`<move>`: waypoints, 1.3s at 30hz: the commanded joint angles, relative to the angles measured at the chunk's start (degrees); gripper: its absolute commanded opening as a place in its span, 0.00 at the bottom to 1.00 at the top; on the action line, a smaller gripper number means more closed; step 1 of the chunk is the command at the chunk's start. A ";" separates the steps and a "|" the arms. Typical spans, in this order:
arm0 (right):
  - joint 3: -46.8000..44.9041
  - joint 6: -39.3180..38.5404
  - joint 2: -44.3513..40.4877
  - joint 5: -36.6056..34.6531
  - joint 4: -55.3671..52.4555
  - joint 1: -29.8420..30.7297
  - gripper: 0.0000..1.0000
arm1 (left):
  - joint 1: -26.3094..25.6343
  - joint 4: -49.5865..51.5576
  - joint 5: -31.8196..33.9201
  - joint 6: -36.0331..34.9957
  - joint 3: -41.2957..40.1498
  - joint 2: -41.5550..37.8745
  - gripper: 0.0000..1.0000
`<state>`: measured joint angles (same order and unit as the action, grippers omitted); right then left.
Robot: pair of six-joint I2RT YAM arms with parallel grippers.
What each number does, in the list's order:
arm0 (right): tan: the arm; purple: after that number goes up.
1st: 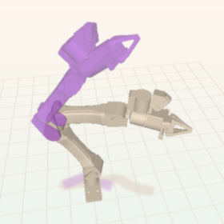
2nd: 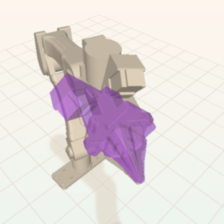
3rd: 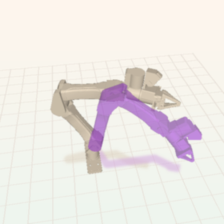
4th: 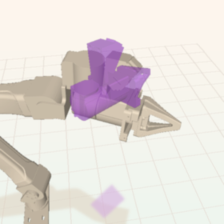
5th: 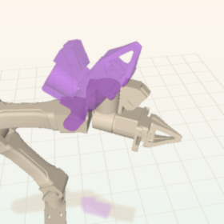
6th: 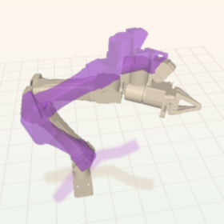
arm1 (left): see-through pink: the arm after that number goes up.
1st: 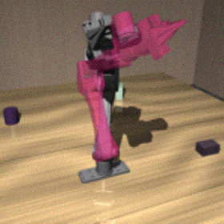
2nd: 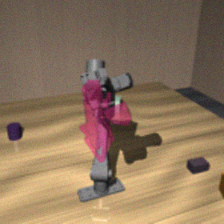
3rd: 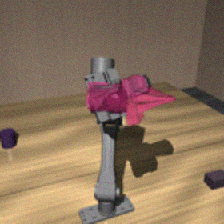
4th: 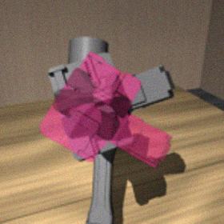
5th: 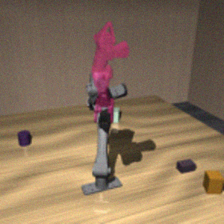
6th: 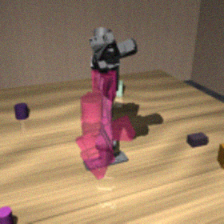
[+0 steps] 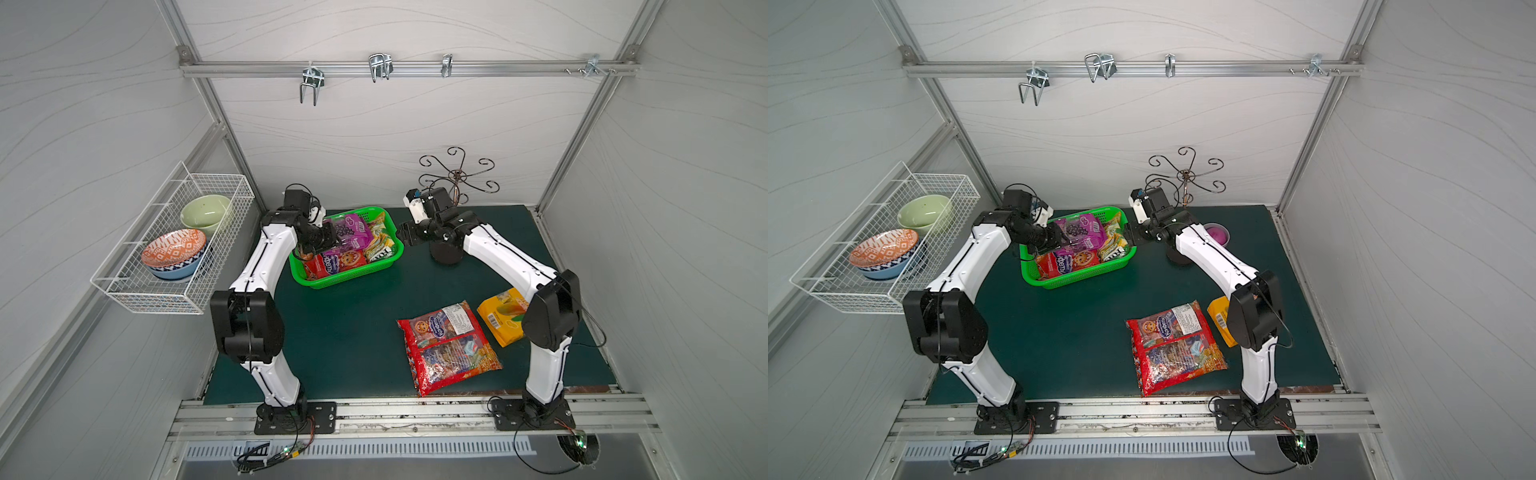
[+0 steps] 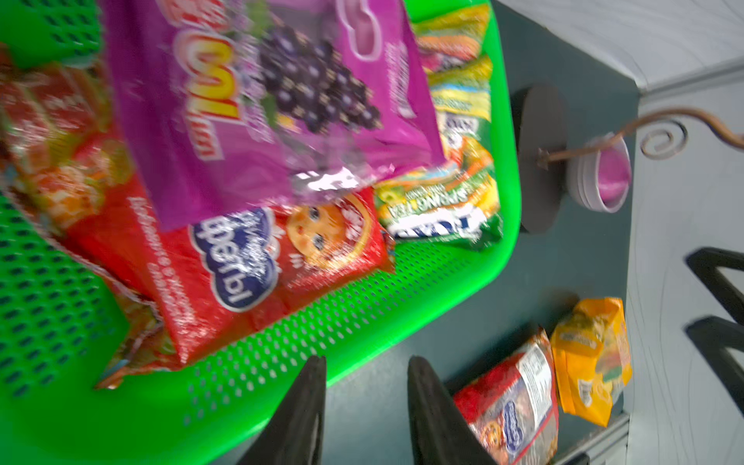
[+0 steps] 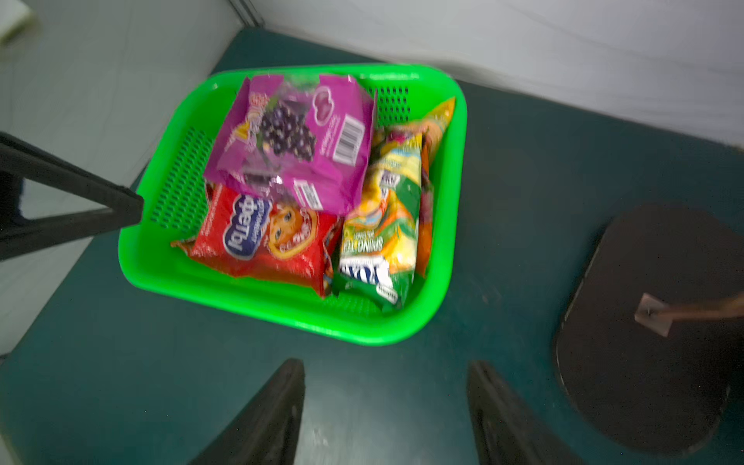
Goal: Put the candies in the basket
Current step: Place the candy in the basket, then pick up the candy at the center of the board.
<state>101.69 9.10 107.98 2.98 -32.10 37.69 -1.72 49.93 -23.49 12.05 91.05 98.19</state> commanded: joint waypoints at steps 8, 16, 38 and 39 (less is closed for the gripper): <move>-27.02 5.42 -17.69 4.56 -4.50 -1.91 0.68 | -11.81 -5.25 -6.67 -4.36 -14.93 -7.72 0.35; -38.94 11.39 -24.58 2.03 -11.78 -6.25 0.75 | -18.50 -9.97 -11.82 -4.41 -23.98 -5.12 0.35; -61.28 13.03 -30.23 27.48 2.96 -16.48 0.99 | -25.62 -3.93 -13.69 -8.08 -23.07 5.74 0.40; -61.10 12.42 -29.74 28.55 3.38 -15.52 0.99 | -25.61 -3.08 -13.65 -9.36 -22.26 6.08 0.41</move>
<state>40.91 23.27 78.85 22.24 -33.78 20.38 -27.07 44.80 -36.88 6.33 65.28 103.28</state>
